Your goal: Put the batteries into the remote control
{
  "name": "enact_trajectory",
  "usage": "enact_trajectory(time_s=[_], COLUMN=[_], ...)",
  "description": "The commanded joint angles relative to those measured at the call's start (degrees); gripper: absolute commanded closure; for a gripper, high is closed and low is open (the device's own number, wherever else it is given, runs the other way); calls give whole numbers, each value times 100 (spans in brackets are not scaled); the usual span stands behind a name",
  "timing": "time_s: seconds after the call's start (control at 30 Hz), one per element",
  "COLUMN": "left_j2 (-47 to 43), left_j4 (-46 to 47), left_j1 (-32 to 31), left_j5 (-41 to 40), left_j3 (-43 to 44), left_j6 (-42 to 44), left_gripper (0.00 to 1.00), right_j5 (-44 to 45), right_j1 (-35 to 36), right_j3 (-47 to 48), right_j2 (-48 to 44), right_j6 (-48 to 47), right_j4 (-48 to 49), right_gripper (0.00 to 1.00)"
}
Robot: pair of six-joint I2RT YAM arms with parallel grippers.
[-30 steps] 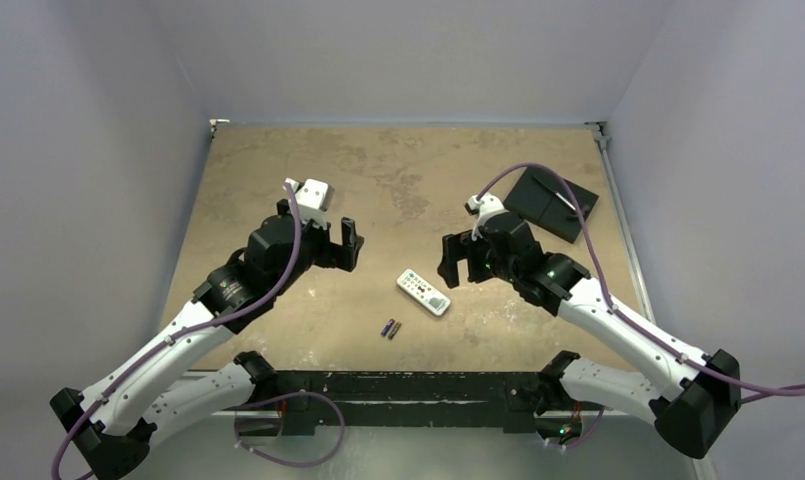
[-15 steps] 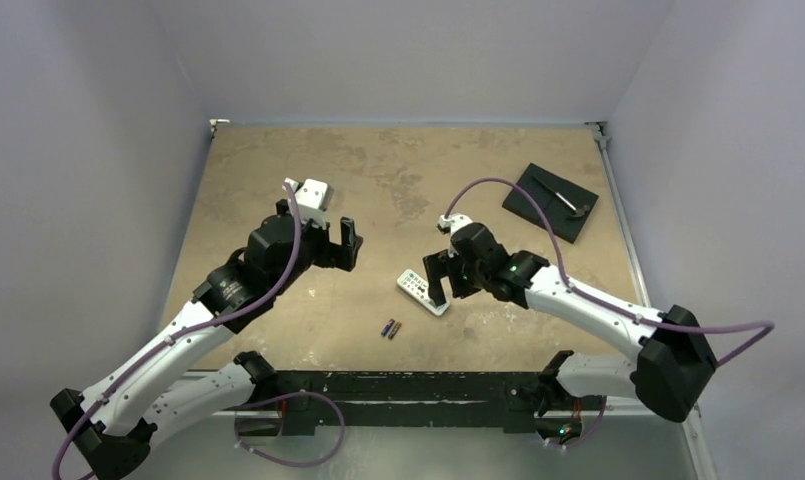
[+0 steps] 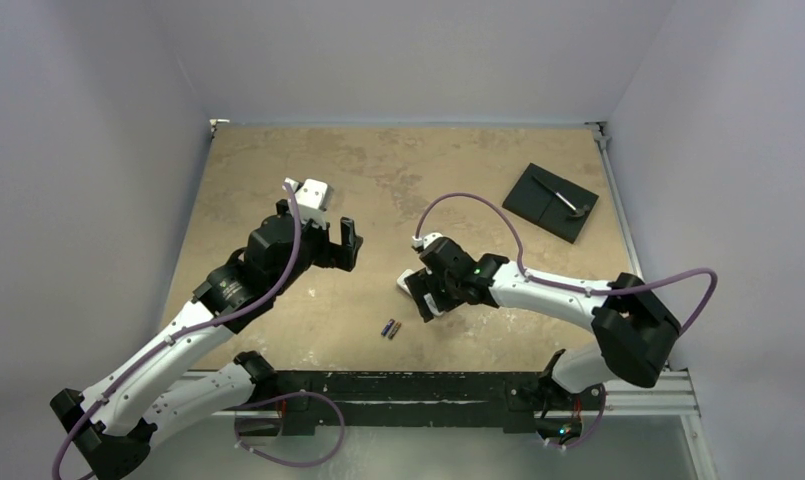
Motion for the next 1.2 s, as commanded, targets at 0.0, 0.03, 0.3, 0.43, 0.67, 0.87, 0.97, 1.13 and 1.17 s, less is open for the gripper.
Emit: enact_trajectory(time_s=[0.0,0.03,0.3,0.43,0.67,0.87,0.97,1.13,1.17], left_j2=[-36,-29,-28,-20,23,59,68,127,134], left_j4=[46,45,46,43,38,26,19,8,9], left_j1=[39,45,45,40,43,47,44,52,52], left_j5=[45,47,65,65,57,35,30,30,30], left_j3=[36,35,41,36,42,36,35,48,47], left_j6=[-61,-58,-58,-61,-63,-61,-66,-61,-62], left_gripper=[5,5,5,5,5,5,5,5,5], right_j5=[262,276,362,336,182,118,73,-18,-19], right_j1=[39,39,48,56,83,108,140,199,216], right_j3=[282,286,253,290,346,431,427,387,381], right_j2=[104,134,282,419,601,724,746,754,744], right_j6=[-36,-40,-84,-106,-188,-287,-342,-390,-399], right_j4=[70,69,84,99,211,234,257,274,260], right_gripper=[7,7,5,6,8,11,12,16,17])
